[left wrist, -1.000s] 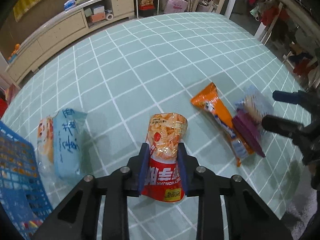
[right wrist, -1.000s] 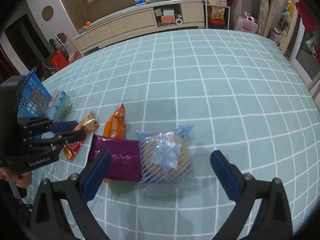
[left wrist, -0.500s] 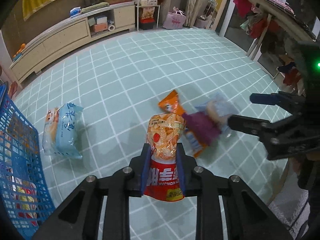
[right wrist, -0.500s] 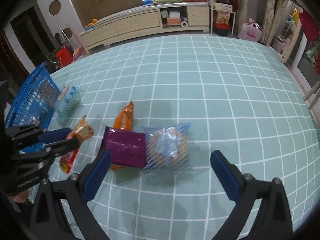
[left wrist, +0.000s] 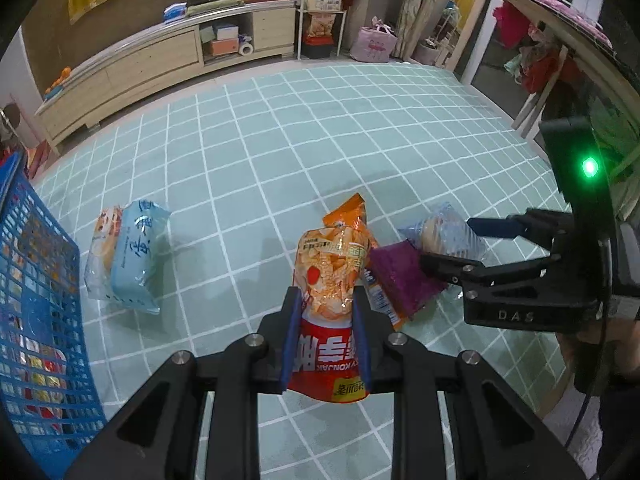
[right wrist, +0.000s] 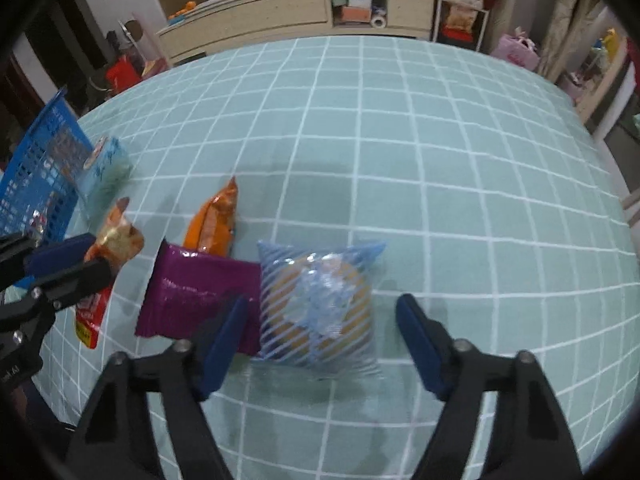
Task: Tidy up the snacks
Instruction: 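Grasp the clear bread bag with the right tool while the left holds the red pouch, then carry the clear bread bag and red pouch over the blue basket with both tools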
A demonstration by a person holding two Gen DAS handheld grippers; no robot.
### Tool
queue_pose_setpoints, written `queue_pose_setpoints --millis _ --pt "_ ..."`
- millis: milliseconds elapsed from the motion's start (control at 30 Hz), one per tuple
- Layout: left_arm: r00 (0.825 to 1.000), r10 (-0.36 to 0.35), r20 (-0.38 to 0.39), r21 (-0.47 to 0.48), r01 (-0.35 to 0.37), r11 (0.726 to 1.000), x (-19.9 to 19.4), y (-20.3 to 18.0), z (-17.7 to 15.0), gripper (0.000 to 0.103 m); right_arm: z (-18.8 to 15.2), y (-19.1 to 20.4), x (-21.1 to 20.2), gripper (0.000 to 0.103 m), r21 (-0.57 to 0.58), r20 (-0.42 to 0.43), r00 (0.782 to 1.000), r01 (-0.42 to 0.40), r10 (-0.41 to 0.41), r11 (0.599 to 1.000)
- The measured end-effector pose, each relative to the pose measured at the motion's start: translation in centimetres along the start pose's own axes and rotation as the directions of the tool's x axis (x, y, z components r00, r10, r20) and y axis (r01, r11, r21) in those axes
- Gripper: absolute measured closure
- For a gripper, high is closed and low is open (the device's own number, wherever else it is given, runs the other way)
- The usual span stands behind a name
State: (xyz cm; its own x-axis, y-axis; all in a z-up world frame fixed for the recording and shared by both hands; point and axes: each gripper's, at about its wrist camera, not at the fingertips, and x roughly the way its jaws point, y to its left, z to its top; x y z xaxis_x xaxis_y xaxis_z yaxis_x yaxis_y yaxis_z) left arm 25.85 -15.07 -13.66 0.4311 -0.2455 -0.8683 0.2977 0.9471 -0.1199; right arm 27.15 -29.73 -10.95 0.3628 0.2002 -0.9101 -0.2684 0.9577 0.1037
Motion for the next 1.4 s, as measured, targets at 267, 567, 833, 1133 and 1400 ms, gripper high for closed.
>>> queue_pose_setpoints --millis 267,567,833,1133,1400 --pt "0.999 -0.045 0.019 -0.033 0.046 0.998 -1.3 0.7 -0.9 0.080 -1.0 1.8 -1.2 0.045 -0.038 0.057 0.998 0.016 -0.014 0.999" --pt "0.995 -0.057 0.084 -0.032 0.060 0.998 -5.7 0.8 -2.4 0.080 -1.4 5.4 -6.9 0.045 -0.025 0.145 0.989 0.006 -0.002 1.000" --pt "0.990 -0.033 0.139 -0.055 0.041 0.998 -10.5 2.0 -4.9 0.080 -2.8 10.2 -11.0 0.045 -0.057 0.191 0.980 -0.038 0.048 0.998" --pt "0.977 0.009 0.213 -0.080 0.009 0.997 -16.3 4.1 -7.6 0.080 -3.7 15.2 -14.1 0.045 -0.113 0.208 0.974 -0.068 0.090 0.991" --pt "0.960 0.051 0.274 -0.102 -0.023 0.994 -21.4 7.9 -9.6 0.080 -3.3 20.7 -16.8 0.045 -0.166 0.246 0.960 -0.095 0.135 0.981"
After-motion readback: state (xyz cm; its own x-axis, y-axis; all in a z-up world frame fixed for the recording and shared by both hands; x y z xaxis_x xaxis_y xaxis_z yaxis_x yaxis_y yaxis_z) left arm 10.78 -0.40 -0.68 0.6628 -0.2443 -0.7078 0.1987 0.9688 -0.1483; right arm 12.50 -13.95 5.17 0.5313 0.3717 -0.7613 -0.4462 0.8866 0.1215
